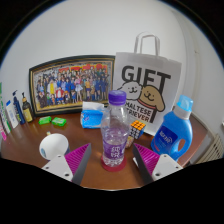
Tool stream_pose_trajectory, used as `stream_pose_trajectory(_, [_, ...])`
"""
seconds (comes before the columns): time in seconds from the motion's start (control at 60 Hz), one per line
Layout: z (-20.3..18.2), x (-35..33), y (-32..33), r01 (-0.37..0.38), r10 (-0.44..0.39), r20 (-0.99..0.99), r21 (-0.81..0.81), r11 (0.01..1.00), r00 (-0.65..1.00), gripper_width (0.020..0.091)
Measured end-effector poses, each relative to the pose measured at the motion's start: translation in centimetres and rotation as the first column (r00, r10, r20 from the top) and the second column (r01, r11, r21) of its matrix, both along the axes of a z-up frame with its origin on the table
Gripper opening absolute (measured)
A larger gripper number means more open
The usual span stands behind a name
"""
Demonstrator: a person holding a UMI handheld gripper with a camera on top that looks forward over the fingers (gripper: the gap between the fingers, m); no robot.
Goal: Pour water
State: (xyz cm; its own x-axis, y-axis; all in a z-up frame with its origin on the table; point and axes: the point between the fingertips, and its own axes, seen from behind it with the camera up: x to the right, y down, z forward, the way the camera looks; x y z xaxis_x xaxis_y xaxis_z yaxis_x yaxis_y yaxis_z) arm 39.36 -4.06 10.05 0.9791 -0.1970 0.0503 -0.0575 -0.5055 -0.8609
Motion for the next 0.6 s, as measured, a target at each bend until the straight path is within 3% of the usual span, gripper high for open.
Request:
stream_pose_trajectory(0.333, [9.2, -9.9, -13.7, 0.020, -0.022, -0.024, -0.094, 0.995, 0.999, 0.0854])
stream_pose_trajectory(0.6, [13.4, -16.4, -21.4, -0.057, 0.059, 0.025, -0.099, 0.994, 0.998, 0.0856])
